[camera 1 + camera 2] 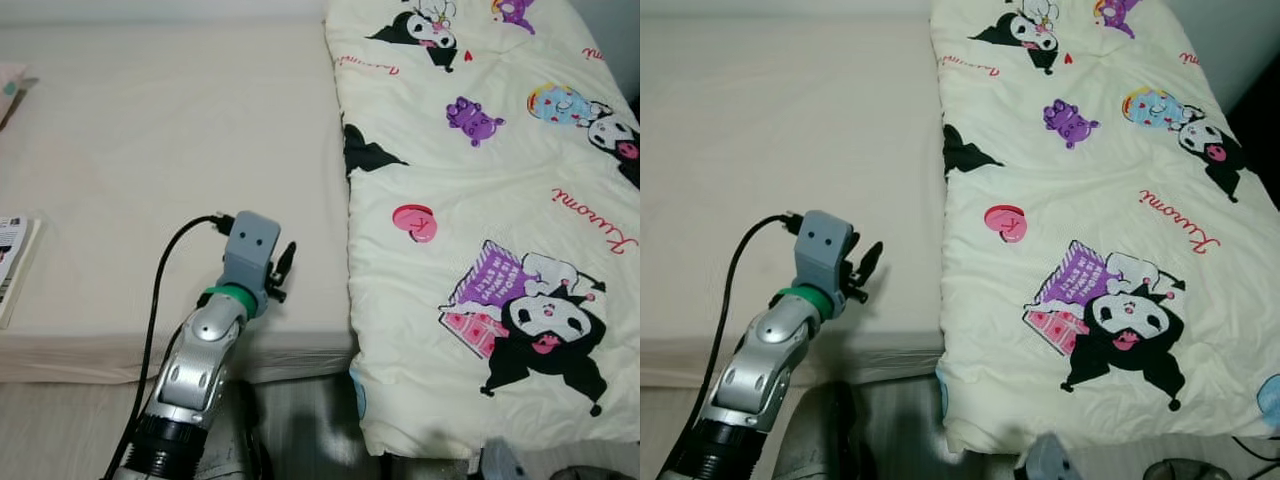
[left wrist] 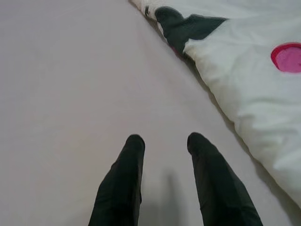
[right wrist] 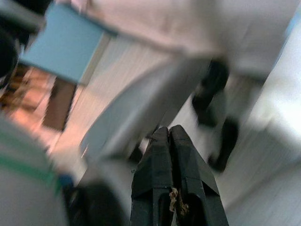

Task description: Clean up the room

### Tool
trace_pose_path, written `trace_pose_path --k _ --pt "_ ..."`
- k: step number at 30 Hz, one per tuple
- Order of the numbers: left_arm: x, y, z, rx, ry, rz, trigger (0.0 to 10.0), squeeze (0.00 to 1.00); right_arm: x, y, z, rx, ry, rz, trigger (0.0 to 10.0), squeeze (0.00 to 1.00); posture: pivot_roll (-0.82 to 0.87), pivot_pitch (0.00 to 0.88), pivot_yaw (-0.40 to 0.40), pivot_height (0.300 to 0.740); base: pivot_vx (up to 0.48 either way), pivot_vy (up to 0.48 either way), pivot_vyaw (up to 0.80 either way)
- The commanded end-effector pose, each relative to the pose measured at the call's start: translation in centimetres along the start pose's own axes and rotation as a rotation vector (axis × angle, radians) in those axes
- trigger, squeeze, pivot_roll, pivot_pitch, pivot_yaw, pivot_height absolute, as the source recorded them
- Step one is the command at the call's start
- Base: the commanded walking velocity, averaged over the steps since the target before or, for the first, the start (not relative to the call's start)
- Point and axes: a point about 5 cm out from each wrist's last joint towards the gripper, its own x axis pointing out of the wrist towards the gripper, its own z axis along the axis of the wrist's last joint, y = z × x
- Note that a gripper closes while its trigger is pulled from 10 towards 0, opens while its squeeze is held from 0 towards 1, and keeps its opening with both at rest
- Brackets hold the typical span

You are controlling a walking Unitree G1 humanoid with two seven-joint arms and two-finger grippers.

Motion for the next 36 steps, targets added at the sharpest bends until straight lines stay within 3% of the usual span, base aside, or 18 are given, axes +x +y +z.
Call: trace_pose_path --k 1,2,5,9,10,14,17,22,25,36 --pt "-0.1 -0.3 -0.6 -0.005 0.013 -0.001 10.0 0.0 1.0 -2.7 2.9 -0.15 -0.166 -0.233 10.0 0.0 -0.21 0.13 0.096 0.596 0.0 0.0 0.0" --pt "-0.1 -0.3 -0.6 -0.005 0.013 -0.001 10.0 0.0 1.0 -2.7 2.9 -0.15 -0.166 -0.233 10.0 0.0 -0.21 0.13 0.096 0.596 0.0 0.0 0.0" --pt "0.4 -0.4 -0.2 -0.022 -0.01 0.01 10.0 0.0 2.5 -5.3 8.9 -0.341 -0.426 -0.468 10.0 0.0 -0.22 0.107 0.093 0.596 0.0 0.0 0.0" --pt "0.9 -0.5 0.1 -0.033 -0.024 0.02 10.0 0.0 3.8 -7.2 11.8 -0.448 -0.511 -0.621 10.0 0.0 -0.22 0.088 0.085 0.596 0.0 0.0 0.0" --pt "0.9 -0.5 0.1 -0.033 -0.024 0.02 10.0 0.0 3.8 -7.2 11.8 -0.448 -0.511 -0.621 10.0 0.0 -0.22 0.088 0.085 0.596 0.0 0.0 0.0" --pt "1.1 -0.6 0.4 -0.044 -0.046 0.034 10.0 0.0 5.5 -9.7 12.1 -0.508 -0.485 -0.746 10.0 0.0 -0.2 0.067 0.071 0.596 0.0 0.0 0.0" --pt "1.0 -0.6 0.4 -0.046 -0.049 0.037 10.0 0.0 5.8 -9.9 12.0 -0.505 -0.497 -0.756 10.0 0.0 -0.2 0.067 0.071 0.596 0.0 0.0 0.0" --pt "0.6 0.4 0.4 -0.023 -0.091 0.094 10.0 0.0 7.0 -10.4 13.9 -0.531 -0.593 -0.776 10.0 0.0 -0.16 0.039 0.04 0.596 0.0 0.0 0.0" --pt "0.5 0.8 0.7 -0.02 -0.111 0.118 10.0 0.0 7.4 -10.6 14.9 -0.538 -0.633 -0.774 10.0 0.0 -0.15 0.021 0.023 0.616 0.0 0.0 0.0" --pt "0.9 0.6 1.6 -0.045 -0.145 0.116 10.0 0.0 7.9 -11.3 14.7 -0.55 -0.648 -0.773 10.0 0.0 -0.15 0.008 0.023 0.681 0.0 0.0 0.0"
